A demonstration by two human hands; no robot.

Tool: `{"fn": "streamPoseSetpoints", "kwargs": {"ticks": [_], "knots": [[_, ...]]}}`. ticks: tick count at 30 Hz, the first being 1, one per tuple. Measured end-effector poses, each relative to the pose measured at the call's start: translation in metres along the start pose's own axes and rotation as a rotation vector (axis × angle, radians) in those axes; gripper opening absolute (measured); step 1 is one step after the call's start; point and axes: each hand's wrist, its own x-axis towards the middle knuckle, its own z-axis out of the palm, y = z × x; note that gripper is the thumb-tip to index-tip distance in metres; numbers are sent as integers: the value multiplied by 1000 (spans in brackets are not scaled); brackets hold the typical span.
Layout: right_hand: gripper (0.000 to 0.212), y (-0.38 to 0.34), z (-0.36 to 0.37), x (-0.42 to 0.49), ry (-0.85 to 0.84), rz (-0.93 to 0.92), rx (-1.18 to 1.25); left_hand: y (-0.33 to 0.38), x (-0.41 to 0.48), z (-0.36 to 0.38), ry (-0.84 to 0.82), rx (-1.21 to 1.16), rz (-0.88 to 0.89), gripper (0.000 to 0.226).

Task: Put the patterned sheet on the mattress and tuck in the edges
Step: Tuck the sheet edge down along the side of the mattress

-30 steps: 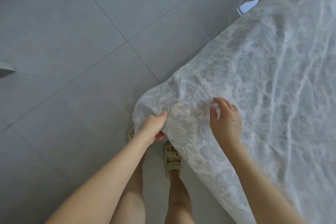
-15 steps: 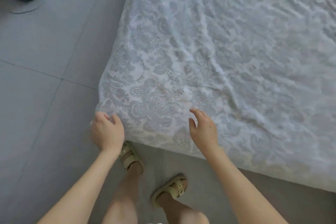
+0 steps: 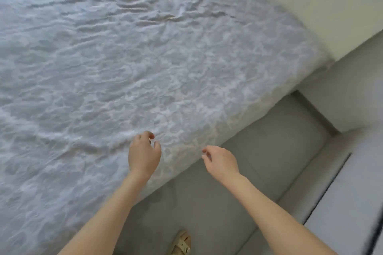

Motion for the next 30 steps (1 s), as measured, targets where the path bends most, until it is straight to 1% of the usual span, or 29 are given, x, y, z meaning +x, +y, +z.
{"fn": "streamPoseSetpoints", "kwargs": {"ticks": [5, 11, 17, 20, 24, 27, 30], "knots": [[27, 103, -70, 10, 154, 169, 151, 121, 25, 68, -137, 52, 176, 25], [26, 202, -135, 41, 311, 398, 378, 249, 61, 126, -207, 88, 374, 25], [23, 303, -192, 101, 448, 594, 589, 379, 124, 199, -292, 93, 519, 24], [24, 345, -214, 130, 465, 698, 662, 435, 156, 234, -320, 114, 564, 24], [25, 413, -253, 165, 465, 820, 752, 526, 195, 294, -377, 230, 641, 23], [25, 464, -283, 180, 482, 844, 794, 590, 209, 343, -416, 302, 692, 22], [28, 526, -314, 196, 461, 837, 807, 651, 222, 398, -430, 396, 769, 24]]}}
